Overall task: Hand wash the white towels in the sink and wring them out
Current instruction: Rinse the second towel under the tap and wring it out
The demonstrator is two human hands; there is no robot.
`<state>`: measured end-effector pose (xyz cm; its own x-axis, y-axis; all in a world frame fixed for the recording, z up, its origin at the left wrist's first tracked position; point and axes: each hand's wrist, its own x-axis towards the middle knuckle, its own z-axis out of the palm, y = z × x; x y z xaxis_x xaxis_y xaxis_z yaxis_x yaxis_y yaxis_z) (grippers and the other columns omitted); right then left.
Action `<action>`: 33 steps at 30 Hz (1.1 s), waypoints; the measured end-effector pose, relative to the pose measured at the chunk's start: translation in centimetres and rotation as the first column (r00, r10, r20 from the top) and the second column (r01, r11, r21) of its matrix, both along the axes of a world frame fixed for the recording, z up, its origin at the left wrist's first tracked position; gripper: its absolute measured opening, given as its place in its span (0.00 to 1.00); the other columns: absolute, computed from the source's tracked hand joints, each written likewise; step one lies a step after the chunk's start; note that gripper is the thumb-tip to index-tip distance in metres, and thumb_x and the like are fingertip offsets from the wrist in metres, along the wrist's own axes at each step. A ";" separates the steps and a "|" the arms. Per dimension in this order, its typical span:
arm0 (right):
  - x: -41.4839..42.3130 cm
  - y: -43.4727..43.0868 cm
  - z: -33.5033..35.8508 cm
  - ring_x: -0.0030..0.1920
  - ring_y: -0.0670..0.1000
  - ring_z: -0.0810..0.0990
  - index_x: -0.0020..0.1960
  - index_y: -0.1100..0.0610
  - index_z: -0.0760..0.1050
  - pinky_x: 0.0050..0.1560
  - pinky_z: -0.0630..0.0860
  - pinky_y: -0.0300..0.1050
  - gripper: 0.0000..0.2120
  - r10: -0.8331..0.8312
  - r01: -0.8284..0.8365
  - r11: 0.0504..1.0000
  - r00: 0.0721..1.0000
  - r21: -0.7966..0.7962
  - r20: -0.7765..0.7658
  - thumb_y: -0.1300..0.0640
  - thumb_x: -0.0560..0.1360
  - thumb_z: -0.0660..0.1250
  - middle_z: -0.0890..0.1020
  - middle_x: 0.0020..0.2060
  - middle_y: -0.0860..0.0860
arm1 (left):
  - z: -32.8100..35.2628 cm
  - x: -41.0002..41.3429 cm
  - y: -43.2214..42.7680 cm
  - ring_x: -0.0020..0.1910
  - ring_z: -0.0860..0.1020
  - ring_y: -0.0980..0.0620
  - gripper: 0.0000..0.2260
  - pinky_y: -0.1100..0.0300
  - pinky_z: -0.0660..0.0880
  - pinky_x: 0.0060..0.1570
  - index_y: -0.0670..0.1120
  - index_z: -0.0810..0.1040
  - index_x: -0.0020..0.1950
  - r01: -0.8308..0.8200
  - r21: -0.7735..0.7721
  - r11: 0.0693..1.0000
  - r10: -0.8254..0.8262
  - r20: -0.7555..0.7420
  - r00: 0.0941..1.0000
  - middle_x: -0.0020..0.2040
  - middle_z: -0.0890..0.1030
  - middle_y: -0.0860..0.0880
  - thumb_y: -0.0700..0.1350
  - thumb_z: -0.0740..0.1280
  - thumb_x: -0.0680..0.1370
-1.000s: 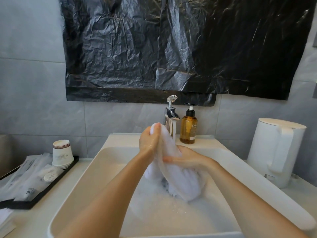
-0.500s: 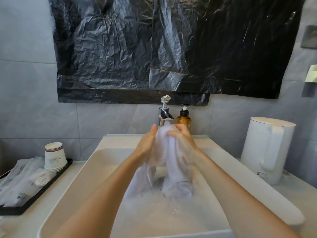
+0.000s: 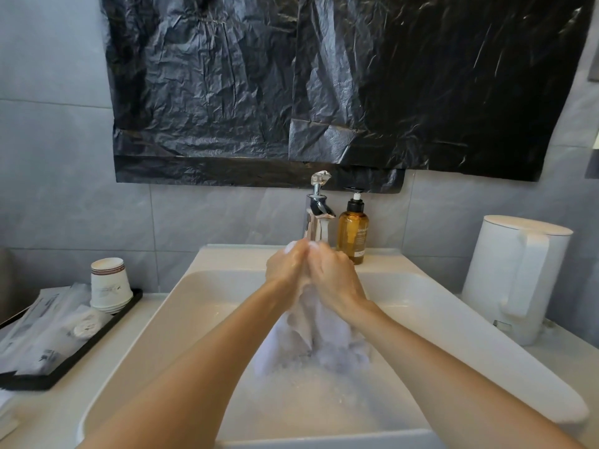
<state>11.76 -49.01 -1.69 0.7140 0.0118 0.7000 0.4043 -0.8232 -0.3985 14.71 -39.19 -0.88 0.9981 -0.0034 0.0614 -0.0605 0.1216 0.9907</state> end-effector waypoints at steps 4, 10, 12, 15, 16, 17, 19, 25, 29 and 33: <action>0.8 -1.5 0.4 0.43 0.60 0.77 0.41 0.56 0.73 0.40 0.71 0.53 0.16 -0.033 0.021 0.986 0.997 -0.165 -0.066 0.51 0.82 0.53 0.80 0.40 0.56 | 0.2 -0.4 0.8 0.50 0.75 0.44 0.16 0.55 0.71 0.50 0.52 0.82 0.53 -0.192 0.516 0.835 0.096 0.207 0.974 0.48 0.78 0.50 0.58 0.59 0.76; 0.6 -3.6 -0.3 0.49 0.48 0.75 0.58 0.51 0.70 0.48 0.73 0.42 0.22 0.297 -0.181 0.940 0.853 0.291 -0.430 0.35 0.75 0.62 0.76 0.49 0.46 | 1.7 -0.6 1.2 0.51 0.78 0.44 0.14 0.51 0.75 0.55 0.47 0.78 0.49 -0.040 -0.038 0.998 0.042 0.046 0.998 0.52 0.80 0.44 0.56 0.59 0.82; 0.7 -3.9 -0.8 0.54 0.48 0.76 0.61 0.52 0.72 0.51 0.73 0.34 0.24 0.270 -0.136 0.953 0.782 0.269 -0.562 0.37 0.73 0.67 0.78 0.55 0.46 | 2.0 -0.3 2.1 0.51 0.76 0.46 0.13 0.53 0.74 0.53 0.48 0.75 0.53 -0.107 -0.104 0.989 0.107 -0.007 0.994 0.50 0.78 0.47 0.57 0.60 0.81; 1.6 -4.3 -0.4 0.53 0.51 0.80 0.59 0.52 0.77 0.56 0.77 0.46 0.21 0.243 -0.100 0.955 0.807 0.280 -0.539 0.43 0.71 0.72 0.82 0.52 0.49 | 1.8 0.7 2.7 0.57 0.76 0.43 0.18 0.47 0.73 0.61 0.49 0.75 0.57 -0.222 -0.081 0.972 0.225 0.037 0.974 0.56 0.78 0.46 0.61 0.60 0.80; 1.5 -4.4 0.3 0.51 0.52 0.80 0.58 0.54 0.77 0.53 0.77 0.48 0.18 0.251 -0.075 0.930 0.844 0.359 -0.474 0.48 0.72 0.73 0.82 0.50 0.51 | 1.7 0.8 2.7 0.58 0.76 0.42 0.20 0.47 0.73 0.62 0.47 0.76 0.59 -0.243 -0.047 0.969 0.246 0.065 0.967 0.58 0.78 0.46 0.61 0.59 0.80; 1.4 -4.7 1.0 0.50 0.54 0.80 0.58 0.57 0.76 0.50 0.76 0.48 0.16 0.258 -0.043 0.877 0.883 0.478 -0.393 0.54 0.72 0.73 0.81 0.48 0.53 | 1.6 1.0 2.8 0.59 0.76 0.42 0.21 0.50 0.72 0.62 0.45 0.76 0.61 -0.266 0.036 0.963 0.260 0.125 0.957 0.59 0.78 0.47 0.60 0.58 0.80; 1.2 -5.0 2.4 0.48 0.56 0.79 0.57 0.60 0.75 0.46 0.75 0.48 0.13 0.280 -0.050 0.699 0.937 0.714 -0.208 0.63 0.73 0.69 0.80 0.46 0.56 | 1.2 1.2 2.8 0.59 0.75 0.41 0.19 0.53 0.71 0.57 0.44 0.77 0.59 -0.299 0.313 0.901 0.214 0.279 0.936 0.58 0.79 0.45 0.57 0.58 0.81; 0.6 -2.2 3.2 0.48 0.54 0.77 0.49 0.58 0.74 0.49 0.73 0.47 0.07 0.407 -0.148 0.578 0.905 0.802 -0.126 0.62 0.72 0.61 0.78 0.45 0.54 | 0.7 -0.3 0.5 0.62 0.75 0.53 0.23 0.53 0.69 0.64 0.53 0.77 0.65 -0.032 0.426 0.904 -0.166 0.419 0.893 0.62 0.79 0.52 0.63 0.50 0.81; 0.8 0.4 1.7 0.36 0.50 0.73 0.41 0.61 0.68 0.47 0.72 0.45 0.16 0.454 -0.223 0.624 0.884 0.749 -0.115 0.50 0.82 0.55 0.72 0.35 0.56 | 0.6 -1.1 -0.3 0.55 0.78 0.54 0.23 0.58 0.75 0.55 0.51 0.76 0.60 0.168 0.204 0.964 -0.220 0.269 0.938 0.56 0.80 0.50 0.64 0.51 0.81; 3.0 -0.6 -0.7 0.37 0.56 0.71 0.50 0.58 0.73 0.33 0.60 0.31 0.33 0.072 0.054 0.958 0.905 0.281 -0.420 0.34 0.80 0.40 0.72 0.35 0.56 | 0.6 -1.6 -0.5 0.41 0.77 0.55 0.14 0.60 0.73 0.42 0.49 0.76 0.44 0.060 0.139 0.988 -0.093 0.241 0.966 0.41 0.79 0.51 0.55 0.59 0.82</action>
<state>14.77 -49.62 -2.36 0.9425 -0.1312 0.3074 0.1526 -0.6494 -0.7450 13.10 -39.68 -0.31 0.9486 -0.1032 0.2991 -0.3000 0.0073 0.9539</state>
